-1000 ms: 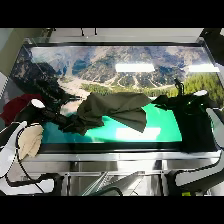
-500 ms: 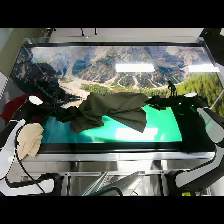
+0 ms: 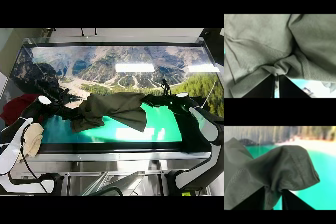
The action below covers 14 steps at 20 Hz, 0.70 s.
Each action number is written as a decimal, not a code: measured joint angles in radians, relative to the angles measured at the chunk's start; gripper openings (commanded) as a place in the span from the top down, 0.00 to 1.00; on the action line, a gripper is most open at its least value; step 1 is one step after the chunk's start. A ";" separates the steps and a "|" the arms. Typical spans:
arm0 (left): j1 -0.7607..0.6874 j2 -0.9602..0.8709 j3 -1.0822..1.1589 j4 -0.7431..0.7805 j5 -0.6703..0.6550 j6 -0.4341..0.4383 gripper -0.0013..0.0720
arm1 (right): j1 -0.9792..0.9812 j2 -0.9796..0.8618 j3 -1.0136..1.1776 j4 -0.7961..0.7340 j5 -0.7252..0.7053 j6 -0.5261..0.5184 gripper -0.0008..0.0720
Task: Fold the shirts.
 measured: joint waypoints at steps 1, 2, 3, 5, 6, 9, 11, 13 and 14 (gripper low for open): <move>-0.001 0.008 0.000 0.000 0.000 0.006 0.96 | 0.002 0.000 0.000 0.005 -0.003 -0.007 0.91; -0.002 0.021 0.000 0.000 0.001 0.008 0.96 | 0.003 0.000 -0.001 0.007 -0.007 -0.013 0.96; -0.002 0.040 0.000 0.000 0.002 0.014 0.96 | 0.003 0.003 -0.001 0.012 -0.007 -0.021 0.96; 0.005 0.093 0.000 -0.001 0.008 0.024 0.96 | 0.003 0.019 0.005 0.029 0.004 -0.036 0.96; 0.013 0.127 0.001 -0.002 0.008 0.025 0.96 | 0.000 0.035 0.014 0.037 0.019 -0.045 0.96; 0.067 0.255 0.048 -0.021 -0.034 0.029 0.96 | -0.021 0.122 0.070 0.046 0.073 -0.062 0.96; 0.119 0.355 0.129 -0.037 -0.097 0.032 0.96 | -0.048 0.217 0.132 0.052 0.114 -0.064 0.96; 0.175 0.462 0.249 -0.050 -0.161 0.030 0.96 | -0.079 0.335 0.209 0.056 0.160 -0.065 0.96; 0.204 0.514 0.323 -0.058 -0.190 0.024 0.96 | -0.093 0.396 0.247 0.060 0.173 -0.064 0.96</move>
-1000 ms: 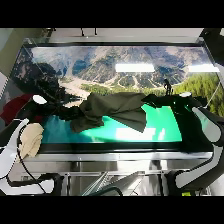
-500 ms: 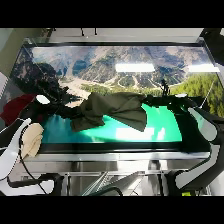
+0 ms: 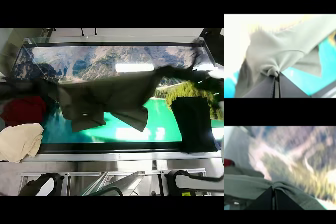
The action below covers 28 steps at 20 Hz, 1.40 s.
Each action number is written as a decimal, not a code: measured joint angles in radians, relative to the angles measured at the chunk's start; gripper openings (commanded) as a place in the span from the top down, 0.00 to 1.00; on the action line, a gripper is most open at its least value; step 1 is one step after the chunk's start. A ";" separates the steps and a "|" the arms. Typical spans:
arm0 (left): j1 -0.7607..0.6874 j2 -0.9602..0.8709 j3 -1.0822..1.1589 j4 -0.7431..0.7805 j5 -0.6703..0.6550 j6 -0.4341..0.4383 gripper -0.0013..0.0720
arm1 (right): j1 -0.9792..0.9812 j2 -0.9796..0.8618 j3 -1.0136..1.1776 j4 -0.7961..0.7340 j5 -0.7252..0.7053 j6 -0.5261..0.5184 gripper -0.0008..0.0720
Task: Fold the shirts.
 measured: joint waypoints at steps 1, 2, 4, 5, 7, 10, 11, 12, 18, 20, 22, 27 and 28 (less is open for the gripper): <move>0.027 0.048 0.077 -0.004 -0.023 -0.003 0.96 | -0.012 0.062 0.040 0.000 0.012 0.000 0.96; 0.055 0.095 0.160 -0.006 -0.040 -0.008 0.96 | -0.023 0.128 0.080 0.000 0.019 0.000 0.96; 0.101 0.179 0.327 -0.002 -0.056 -0.012 0.96 | -0.037 0.260 0.163 -0.005 0.021 0.001 0.96; 0.117 0.211 0.409 0.016 -0.053 -0.015 0.96 | -0.041 0.319 0.198 -0.017 0.010 0.002 0.97; 0.132 0.257 0.576 0.094 -0.026 -0.015 0.96 | -0.045 0.429 0.262 -0.052 -0.025 -0.006 0.96; 0.077 0.243 0.777 0.221 0.014 -0.014 0.96 | -0.048 0.531 0.327 -0.124 -0.080 -0.031 0.96; 0.038 0.220 0.816 0.245 0.010 -0.014 0.96 | -0.049 0.539 0.336 -0.143 -0.084 -0.037 0.96; -0.012 0.191 0.835 0.265 0.001 -0.007 0.96 | -0.050 0.534 0.343 -0.156 -0.079 -0.040 0.96; -0.287 -0.089 0.649 0.375 0.013 0.058 0.96 | -0.032 0.286 0.302 -0.101 0.076 -0.051 0.96; -0.324 -0.236 0.599 0.391 0.033 0.073 0.96 | 0.002 0.154 0.249 -0.097 0.095 -0.053 0.96; -0.338 -0.410 0.596 0.407 0.043 0.084 0.96 | 0.040 0.005 0.201 -0.122 0.071 -0.056 0.96; -0.344 -0.802 0.726 0.419 0.005 0.069 0.96 | 0.092 -0.349 0.160 -0.129 -0.092 -0.058 0.64; -0.340 -0.840 0.738 0.419 0.000 0.055 0.94 | 0.092 -0.398 0.158 -0.122 -0.125 -0.052 0.54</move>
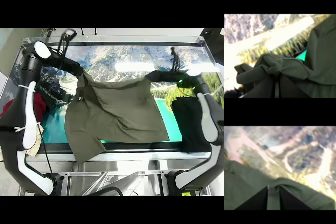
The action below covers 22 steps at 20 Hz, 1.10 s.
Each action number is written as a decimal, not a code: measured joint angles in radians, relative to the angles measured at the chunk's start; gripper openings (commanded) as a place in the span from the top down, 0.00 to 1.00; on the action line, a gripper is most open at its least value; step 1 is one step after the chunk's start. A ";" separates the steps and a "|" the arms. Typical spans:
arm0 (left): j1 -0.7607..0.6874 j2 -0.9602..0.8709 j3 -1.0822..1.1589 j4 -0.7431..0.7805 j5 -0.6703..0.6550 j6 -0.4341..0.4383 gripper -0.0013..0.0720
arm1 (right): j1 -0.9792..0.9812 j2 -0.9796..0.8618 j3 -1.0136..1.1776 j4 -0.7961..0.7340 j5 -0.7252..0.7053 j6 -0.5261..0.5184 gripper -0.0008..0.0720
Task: Fold the shirts.
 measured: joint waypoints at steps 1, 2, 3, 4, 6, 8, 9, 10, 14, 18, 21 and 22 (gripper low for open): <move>0.009 -0.023 0.002 0.000 -0.006 -0.012 0.59 | -0.005 -0.035 -0.001 0.002 -0.022 0.006 0.45; 0.020 -0.032 -0.002 0.000 -0.013 -0.023 0.06 | -0.015 -0.056 -0.002 0.006 -0.032 0.021 0.45; 0.036 -0.031 -0.008 0.001 -0.017 -0.036 0.04 | -0.031 -0.066 -0.002 0.009 -0.036 0.031 0.45; 0.057 -0.021 -0.014 0.001 -0.023 -0.060 0.04 | -0.054 -0.069 -0.003 0.010 -0.029 0.048 0.47; 0.103 0.014 -0.022 0.004 -0.051 -0.100 0.04 | -0.108 -0.059 -0.004 0.008 0.034 0.079 0.49; 0.160 0.050 -0.027 0.003 -0.126 -0.128 0.04 | -0.169 -0.035 -0.007 -0.010 0.143 0.113 0.49; 0.193 0.068 -0.038 0.002 -0.179 -0.139 0.04 | -0.198 -0.025 -0.016 -0.035 0.205 0.134 0.49; 0.227 0.090 -0.069 -0.006 -0.221 -0.147 0.04 | -0.228 -0.013 -0.034 -0.059 0.266 0.155 0.49; 0.357 0.202 -0.360 -0.039 -0.293 -0.170 0.04 | -0.328 0.047 -0.168 -0.109 0.419 0.186 0.49; 0.461 0.293 -0.732 -0.052 -0.247 -0.157 0.04 | -0.415 0.119 -0.323 -0.137 0.469 0.203 0.49; 0.490 0.313 -0.926 -0.102 -0.187 -0.108 0.04 | -0.443 0.169 -0.410 -0.150 0.475 0.203 0.49; 0.495 0.313 -0.977 -0.139 -0.164 -0.086 0.04 | -0.447 0.182 -0.431 -0.153 0.477 0.203 0.49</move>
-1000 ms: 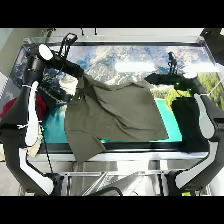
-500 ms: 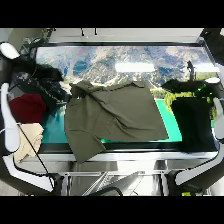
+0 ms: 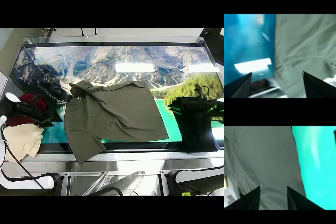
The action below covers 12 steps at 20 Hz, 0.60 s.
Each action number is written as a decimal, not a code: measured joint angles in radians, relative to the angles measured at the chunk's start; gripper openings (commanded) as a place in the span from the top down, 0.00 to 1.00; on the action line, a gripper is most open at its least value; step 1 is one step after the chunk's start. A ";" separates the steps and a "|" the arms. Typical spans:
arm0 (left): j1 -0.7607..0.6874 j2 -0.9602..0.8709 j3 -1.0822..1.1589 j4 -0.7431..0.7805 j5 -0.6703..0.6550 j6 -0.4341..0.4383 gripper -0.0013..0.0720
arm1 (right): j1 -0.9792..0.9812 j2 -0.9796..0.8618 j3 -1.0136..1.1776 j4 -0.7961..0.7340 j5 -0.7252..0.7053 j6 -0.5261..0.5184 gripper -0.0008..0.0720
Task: Fold the shirts.
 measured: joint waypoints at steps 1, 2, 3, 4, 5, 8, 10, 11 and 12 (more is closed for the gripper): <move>0.003 -0.006 -0.038 -0.036 0.022 0.021 0.04 | -0.004 0.013 -0.018 -0.003 0.003 0.000 0.49; 0.005 -0.016 -0.067 -0.064 0.044 0.042 0.04 | -0.007 0.024 -0.031 -0.005 0.007 0.000 0.49; 0.006 -0.029 -0.089 -0.088 0.063 0.059 0.04 | -0.008 0.035 -0.039 -0.006 0.016 0.000 0.49; 0.008 -0.042 -0.101 -0.117 0.064 0.070 0.04 | -0.010 0.049 -0.046 -0.008 0.029 -0.001 0.49; 0.009 -0.055 -0.111 -0.137 0.067 0.079 0.04 | -0.010 0.063 -0.050 -0.012 0.038 -0.001 0.49; 0.010 -0.101 -0.130 -0.198 0.084 0.124 0.59 | -0.011 0.108 -0.060 -0.060 0.058 0.012 0.48; 0.005 -0.124 -0.137 -0.245 0.106 0.173 0.96 | -0.011 0.130 -0.071 -0.109 0.068 0.035 0.47; 0.002 -0.127 -0.138 -0.268 0.110 0.196 0.96 | -0.010 0.138 -0.082 -0.132 0.071 0.045 0.46; -0.003 -0.126 -0.138 -0.298 0.107 0.212 0.96 | -0.010 0.144 -0.098 -0.152 0.072 0.051 0.34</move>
